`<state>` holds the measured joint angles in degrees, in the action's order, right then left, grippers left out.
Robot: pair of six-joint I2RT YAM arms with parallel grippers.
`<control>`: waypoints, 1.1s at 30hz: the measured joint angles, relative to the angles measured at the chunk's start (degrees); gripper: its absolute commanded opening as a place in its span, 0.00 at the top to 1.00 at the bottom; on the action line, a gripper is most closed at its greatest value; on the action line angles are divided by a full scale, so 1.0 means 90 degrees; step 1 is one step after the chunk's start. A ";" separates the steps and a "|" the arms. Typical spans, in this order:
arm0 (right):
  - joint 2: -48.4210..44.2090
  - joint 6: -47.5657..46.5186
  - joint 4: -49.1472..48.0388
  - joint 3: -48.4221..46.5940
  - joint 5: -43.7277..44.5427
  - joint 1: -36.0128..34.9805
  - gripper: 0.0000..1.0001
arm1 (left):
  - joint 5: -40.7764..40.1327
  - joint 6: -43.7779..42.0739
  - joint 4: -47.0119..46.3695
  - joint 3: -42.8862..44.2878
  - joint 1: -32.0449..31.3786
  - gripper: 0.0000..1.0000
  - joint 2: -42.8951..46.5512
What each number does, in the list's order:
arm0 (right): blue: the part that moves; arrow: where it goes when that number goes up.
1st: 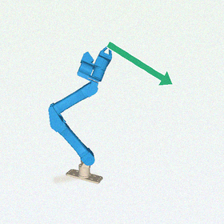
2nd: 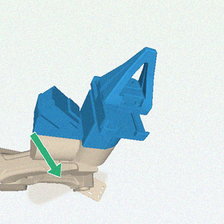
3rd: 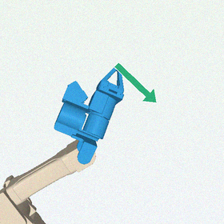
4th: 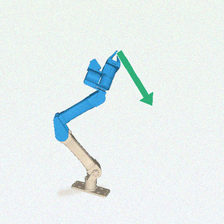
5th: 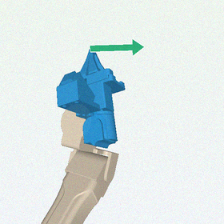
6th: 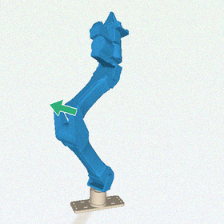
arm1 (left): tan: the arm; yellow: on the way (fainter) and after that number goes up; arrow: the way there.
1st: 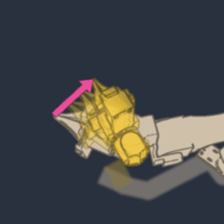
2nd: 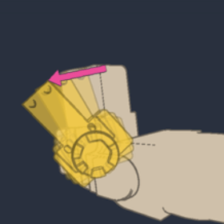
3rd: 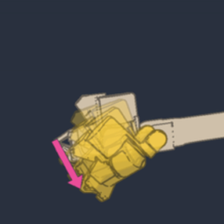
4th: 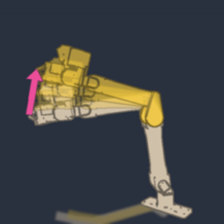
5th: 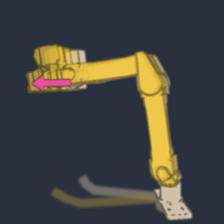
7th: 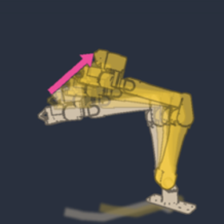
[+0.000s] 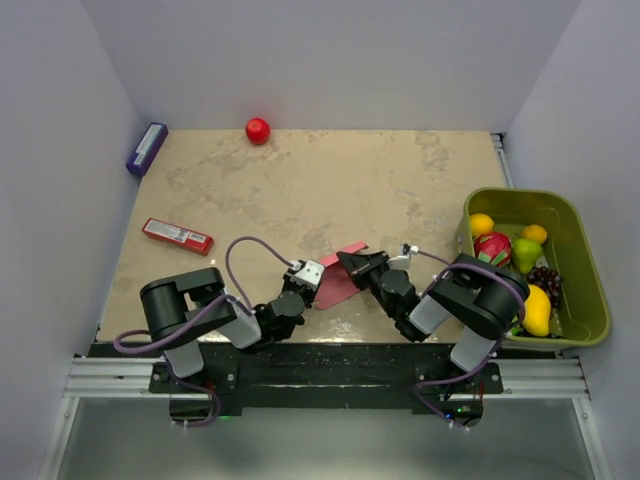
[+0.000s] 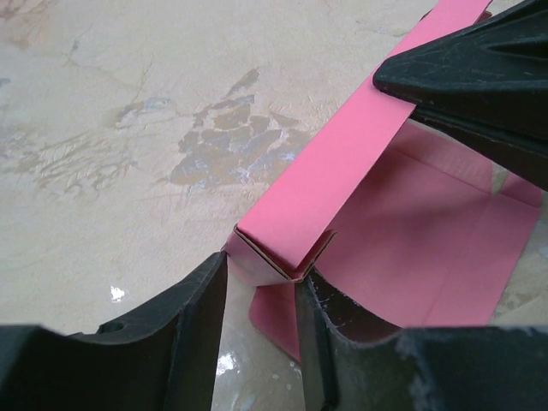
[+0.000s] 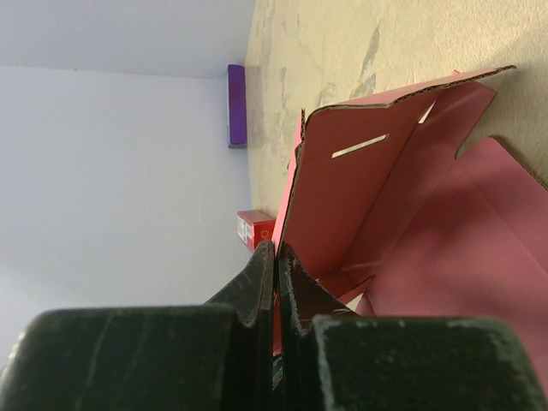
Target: Fold the paper box
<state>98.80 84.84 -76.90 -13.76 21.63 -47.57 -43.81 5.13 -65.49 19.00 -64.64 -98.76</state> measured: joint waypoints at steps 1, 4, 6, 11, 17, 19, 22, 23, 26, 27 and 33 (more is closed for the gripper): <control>0.0000 0.0005 0.0036 -0.0015 0.0002 0.0002 1.00 | -0.0017 -0.0092 -0.0073 0.0000 0.0000 0.63 -0.0056; -0.0075 0.0024 0.0219 -0.0061 0.0002 0.0000 1.00 | -0.0032 -0.0330 -0.0148 0.0000 0.0000 0.66 -0.0109; -0.0158 0.0034 0.0401 -0.0114 0.0015 0.0002 1.00 | -0.0046 -0.0529 -0.0192 -0.0002 0.0000 0.69 -0.0109; -0.0364 0.0097 0.0923 -0.0284 0.0019 0.0000 1.00 | -0.0129 -0.1003 -0.0265 -0.0027 -0.0046 0.75 -0.0124; -0.0639 0.0175 0.1532 -0.0408 0.0019 -0.0007 1.00 | -0.0187 -0.1377 -0.0296 -0.0029 -0.0114 0.84 -0.0158; -0.0726 0.0197 0.1705 -0.0432 0.0022 -0.0015 1.00 | -0.0182 -0.1428 -0.0299 -0.0029 -0.0119 0.89 -0.0158; -0.0857 0.0240 0.1974 -0.0481 0.0032 -0.0017 0.98 | -0.0182 -0.1428 -0.0311 -0.0029 -0.0119 0.90 -0.0158; -0.0879 0.0248 0.2023 -0.0488 0.0036 -0.0017 0.95 | -0.0177 -0.1426 -0.0316 -0.0029 -0.0119 0.91 -0.0158; -0.0947 0.0260 0.2176 -0.0520 0.0041 -0.0017 0.83 | -0.0155 -0.1353 -0.0299 -0.0036 -0.0119 0.93 -0.0114; -0.0974 0.0255 0.2222 -0.0522 0.0039 -0.0017 0.80 | -0.0151 -0.1321 -0.0301 -0.0061 -0.0117 0.94 -0.0058; -0.1236 0.0136 0.2603 -0.0527 0.0027 -0.0046 0.62 | -0.0080 -0.1149 -0.0410 -0.0260 -0.0109 0.94 0.0328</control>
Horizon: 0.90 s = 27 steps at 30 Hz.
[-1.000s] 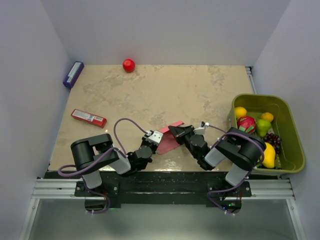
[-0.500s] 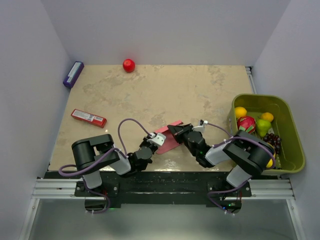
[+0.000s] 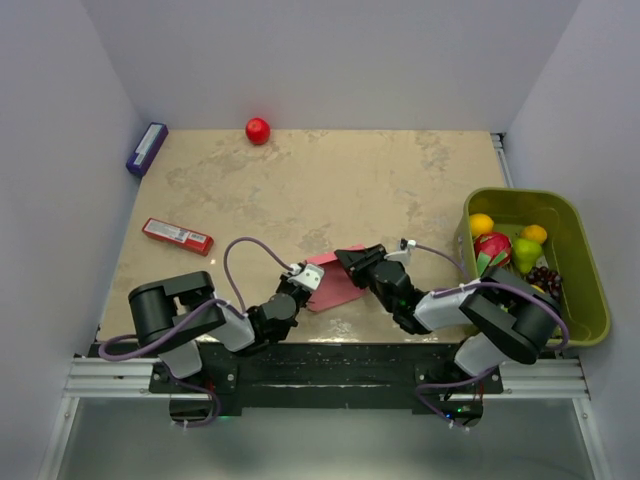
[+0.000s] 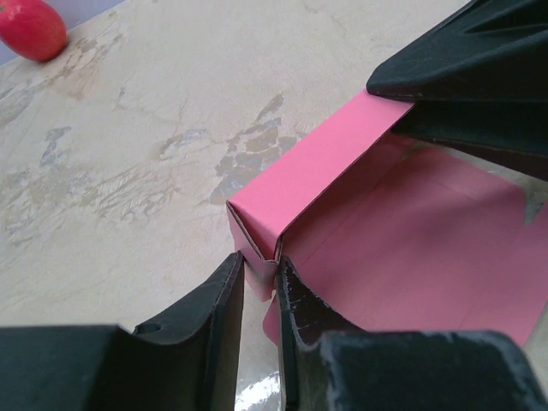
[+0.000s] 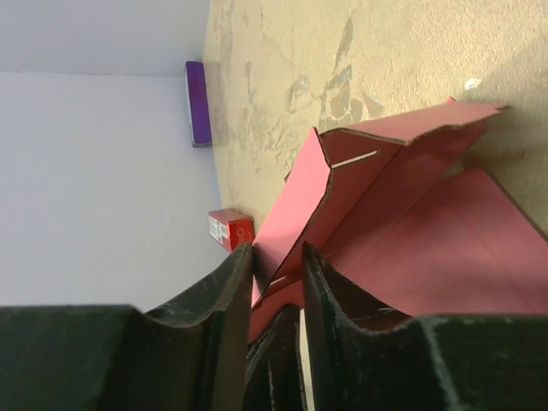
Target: Fold the paper box
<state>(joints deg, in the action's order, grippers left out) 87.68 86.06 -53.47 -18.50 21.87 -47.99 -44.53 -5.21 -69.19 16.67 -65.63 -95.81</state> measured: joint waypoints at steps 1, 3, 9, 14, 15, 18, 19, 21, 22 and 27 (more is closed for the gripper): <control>-0.0044 -0.0024 0.0061 0.0000 0.0000 0.0000 0.61 | 0.0032 0.0024 -0.0019 -0.0024 0.0000 0.94 0.0022; -0.0148 -0.0087 0.0255 -0.0007 -0.0005 -0.0005 0.60 | 0.0187 0.0100 -0.0029 -0.0063 0.0000 0.95 0.0087; -0.0571 -0.0219 0.0772 -0.0015 0.0117 -0.0024 0.63 | 0.0610 0.0423 0.0012 -0.0070 0.0010 0.95 0.0335; -0.0940 -0.0308 0.1253 -0.0015 0.0236 -0.0049 0.81 | 0.1027 0.0940 0.0245 -0.0073 0.0087 0.95 0.0415; -0.0991 -0.0308 0.1348 -0.0015 0.0262 -0.0053 0.85 | 0.1088 0.1025 0.0284 -0.0073 0.0097 0.95 0.0415; -0.1039 -0.0277 0.1484 -0.0049 0.0301 -0.0083 0.95 | 0.1280 0.1275 0.0478 -0.0075 0.0109 0.94 0.0408; -0.1030 -0.0262 0.1513 -0.0090 0.0301 -0.0085 0.98 | 0.1311 0.1333 0.0517 -0.0078 0.0109 0.93 0.0389; -0.0984 -0.0248 0.1559 -0.0172 0.0301 -0.0097 1.00 | 0.1331 0.1416 0.0520 -0.0078 0.0109 0.91 0.0325; -0.0937 -0.0233 0.1566 -0.0206 0.0301 -0.0102 1.00 | 0.1328 0.1464 0.0515 -0.0078 0.0112 0.89 0.0279; -0.0697 -0.0138 0.1576 -0.0228 0.0306 -0.0138 1.00 | 0.1292 0.1559 0.0505 -0.0078 0.0109 0.76 0.0068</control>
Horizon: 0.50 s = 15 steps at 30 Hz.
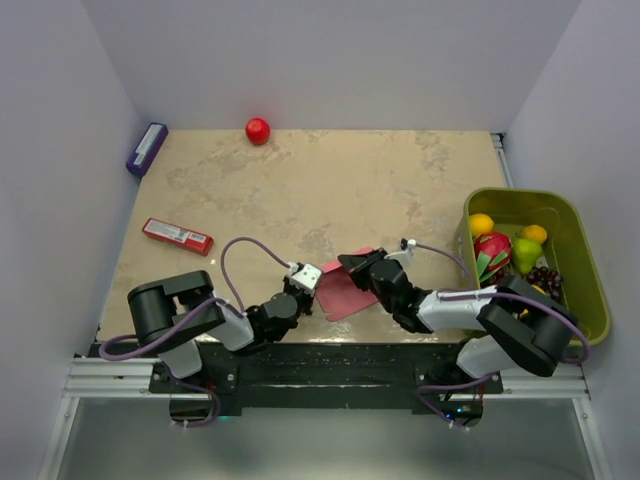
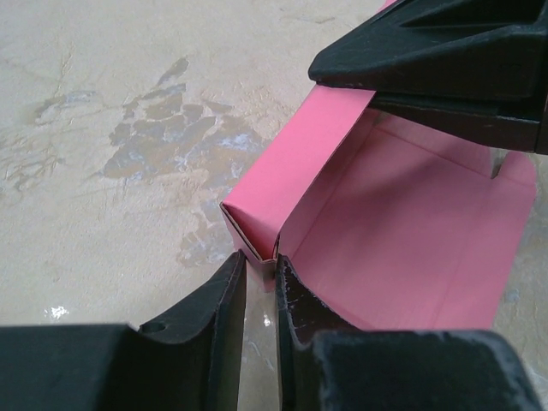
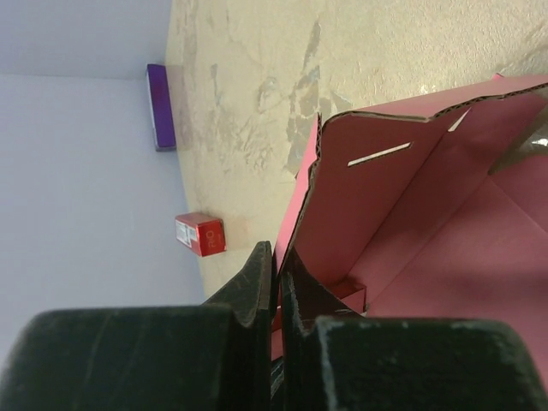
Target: Fold the paper box
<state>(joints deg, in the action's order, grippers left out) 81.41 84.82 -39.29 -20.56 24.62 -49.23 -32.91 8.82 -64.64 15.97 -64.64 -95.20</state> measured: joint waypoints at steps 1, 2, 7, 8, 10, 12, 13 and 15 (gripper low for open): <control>0.0022 0.0022 -0.0007 -0.0005 0.0007 -0.0012 1.00 | -0.0027 0.0012 -0.0032 0.0000 0.0000 0.73 -0.0024; 0.0039 0.0034 -0.0012 -0.0017 0.0019 -0.0024 1.00 | -0.0056 0.0022 -0.0051 0.0000 0.0000 0.71 -0.0039; 0.0087 0.0053 0.0032 -0.0136 0.0131 -0.0090 1.00 | -0.0265 0.0022 -0.0129 0.0092 0.0000 0.62 -0.0165; 0.0087 0.0053 0.0036 -0.0155 0.0168 -0.0102 1.00 | -0.0325 0.0022 -0.0143 0.0146 0.0000 0.62 -0.0214; 0.0090 0.0053 0.0063 -0.0180 0.0231 -0.0107 1.00 | -0.0449 0.0017 -0.0163 0.0257 0.0000 0.62 -0.0323; 0.0090 0.0058 0.0085 -0.0197 0.0316 -0.0112 1.00 | -0.0595 0.0019 -0.0172 0.0374 0.0000 0.62 -0.0442; 0.0090 0.0061 0.0097 -0.0204 0.0345 -0.0112 1.00 | -0.0673 0.0019 -0.0160 0.0437 0.0000 0.62 -0.0488; 0.0090 0.0070 0.0109 -0.0216 0.0379 -0.0112 1.00 | -0.0848 0.0022 -0.0090 0.0551 -0.0002 0.62 -0.0549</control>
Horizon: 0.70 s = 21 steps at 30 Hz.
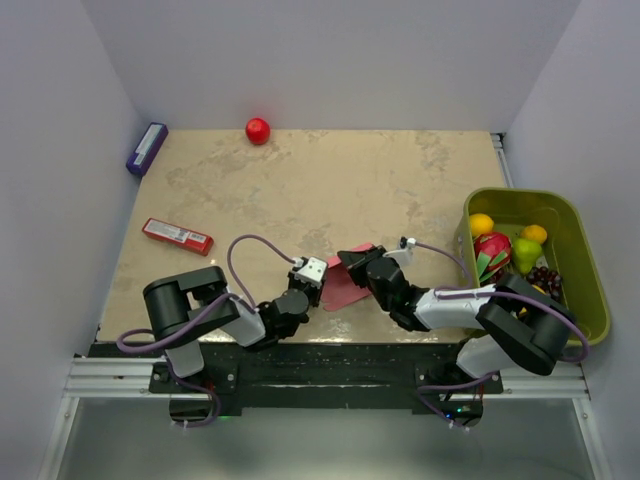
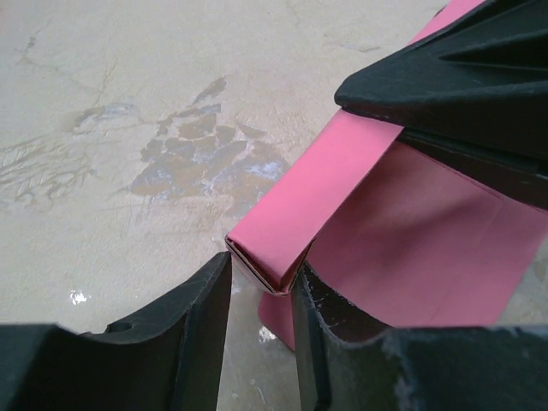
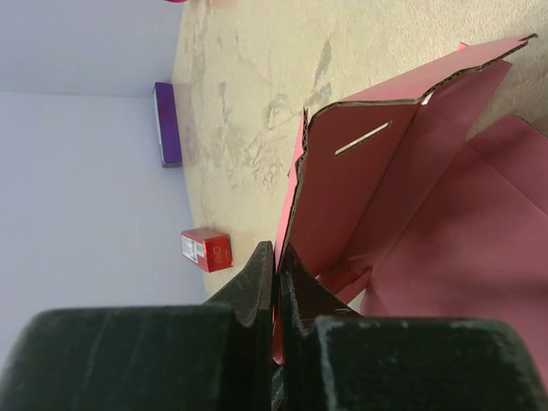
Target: Fold the paper box
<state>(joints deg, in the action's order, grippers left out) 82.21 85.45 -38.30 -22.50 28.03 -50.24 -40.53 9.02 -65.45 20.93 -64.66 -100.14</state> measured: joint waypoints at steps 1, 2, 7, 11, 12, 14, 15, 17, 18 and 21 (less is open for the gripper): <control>0.0000 0.0002 0.0000 0.0000 0.0007 0.0000 1.00 | -0.0070 0.0000 0.0029 0.0039 -0.0002 0.60 -0.0017; 0.0000 0.0005 0.0002 0.0000 0.0017 0.0000 1.00 | -0.0155 0.0000 0.0061 0.0092 -0.0005 0.58 -0.0036; 0.0000 0.0024 0.0007 -0.0007 0.0002 -0.0032 1.00 | -0.0493 0.0000 0.0112 0.0316 -0.0024 0.53 -0.0107; 0.0002 0.0049 0.0032 -0.0017 -0.0002 -0.0044 1.00 | -0.0568 0.0000 0.0100 0.0335 -0.0019 0.60 -0.0114; 0.0002 0.0053 0.0039 -0.0022 -0.0005 -0.0046 1.00 | -0.0561 -0.0002 0.0087 0.0338 -0.0017 0.60 -0.0119; 0.0005 0.0056 0.0051 -0.0036 -0.0007 -0.0049 1.00 | -0.0542 -0.0005 0.0058 0.0342 -0.0019 0.58 -0.0146; 0.0007 0.0061 0.0061 -0.0041 -0.0005 -0.0049 1.00 | -0.0542 -0.0005 0.0046 0.0342 -0.0019 0.53 -0.0151; 0.0019 0.0070 0.0061 -0.0046 -0.0005 -0.0049 1.00 | -0.0544 -0.0005 0.0049 0.0342 -0.0017 0.51 -0.0158; 0.0019 0.0073 0.0063 -0.0046 -0.0005 -0.0049 1.00 | -0.0546 -0.0005 0.0046 0.0342 -0.0007 0.50 -0.0163; 0.0019 0.0075 0.0068 -0.0046 -0.0005 -0.0049 1.00 | -0.0539 0.0000 0.0012 0.0321 0.0017 0.50 -0.0165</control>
<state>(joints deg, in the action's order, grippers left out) 82.39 86.13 -37.69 -22.92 27.99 -50.68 -45.39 9.02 -65.34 23.81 -64.51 -101.62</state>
